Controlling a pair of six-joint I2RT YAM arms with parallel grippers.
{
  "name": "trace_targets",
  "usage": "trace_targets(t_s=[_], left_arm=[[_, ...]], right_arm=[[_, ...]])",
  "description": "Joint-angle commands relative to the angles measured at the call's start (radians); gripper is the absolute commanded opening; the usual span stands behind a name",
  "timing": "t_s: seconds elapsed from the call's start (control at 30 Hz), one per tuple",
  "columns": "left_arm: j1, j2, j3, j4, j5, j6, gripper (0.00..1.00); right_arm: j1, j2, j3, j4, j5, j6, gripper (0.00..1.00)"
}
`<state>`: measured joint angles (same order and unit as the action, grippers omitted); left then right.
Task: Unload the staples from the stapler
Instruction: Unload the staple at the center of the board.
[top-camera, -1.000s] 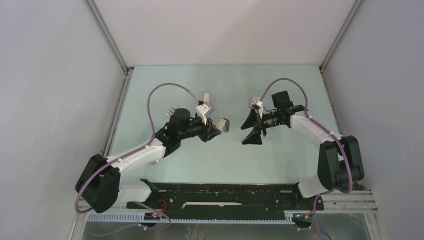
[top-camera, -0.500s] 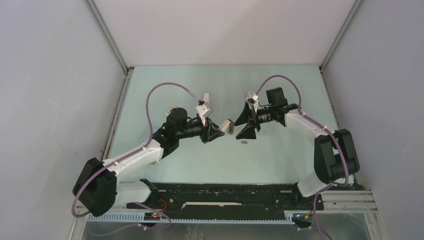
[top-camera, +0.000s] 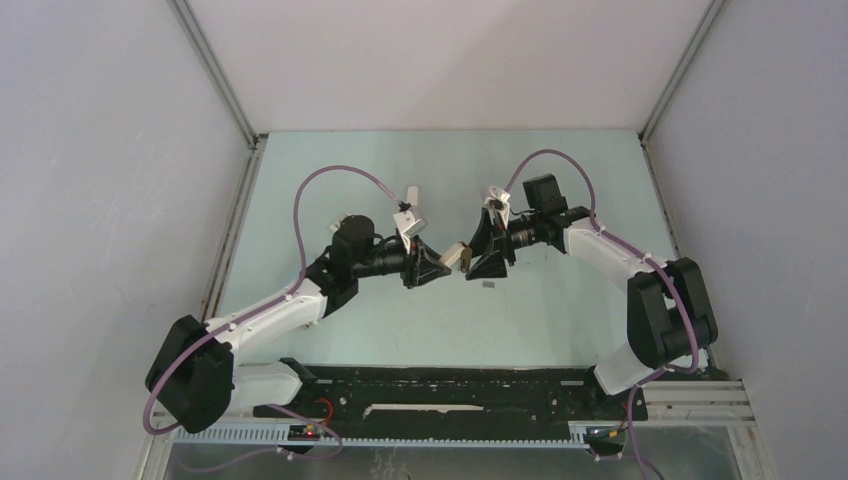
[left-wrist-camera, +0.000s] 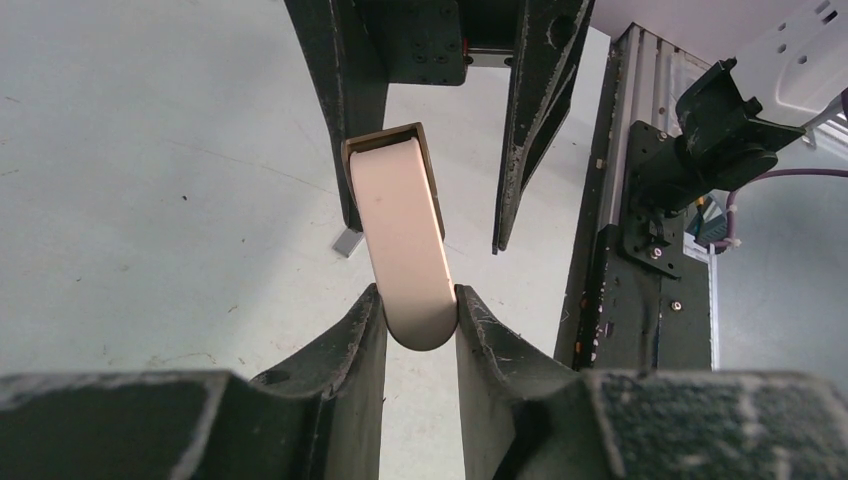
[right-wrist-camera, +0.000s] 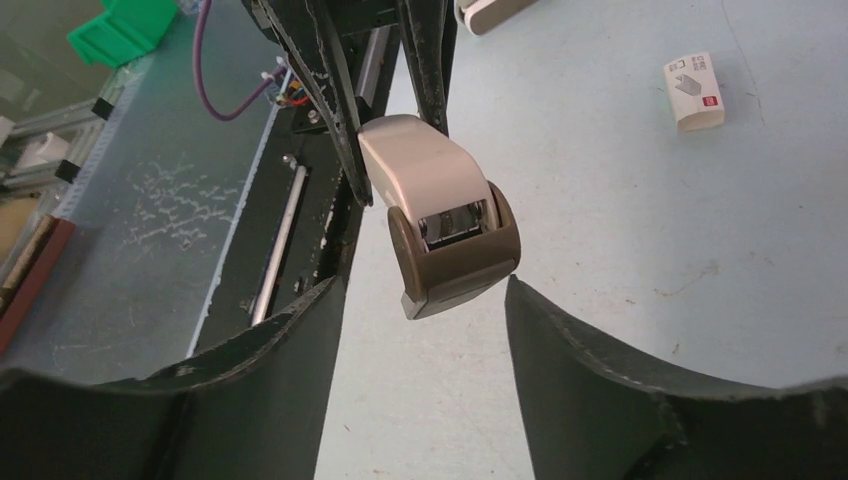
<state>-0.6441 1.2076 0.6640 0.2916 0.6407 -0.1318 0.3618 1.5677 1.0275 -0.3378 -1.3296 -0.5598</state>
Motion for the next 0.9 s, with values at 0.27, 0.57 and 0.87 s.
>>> trace_targets(t_s=[0.27,0.57,0.87], left_arm=[[-0.009,-0.022,-0.012,0.059,0.033,0.000,0.00],[-0.002,0.021,0.011,-0.034,0.002,0.095,0.00],[0.000,0.037,0.018,0.041,0.065,0.044,0.00]], right_arm=[[0.007,-0.028,0.047,-0.026,-0.033,-0.019,0.30],[-0.025,-0.016,0.103,-0.219,0.073,-0.159,0.14],[-0.026,0.005,0.103,-0.263,0.023,-0.202,0.70]])
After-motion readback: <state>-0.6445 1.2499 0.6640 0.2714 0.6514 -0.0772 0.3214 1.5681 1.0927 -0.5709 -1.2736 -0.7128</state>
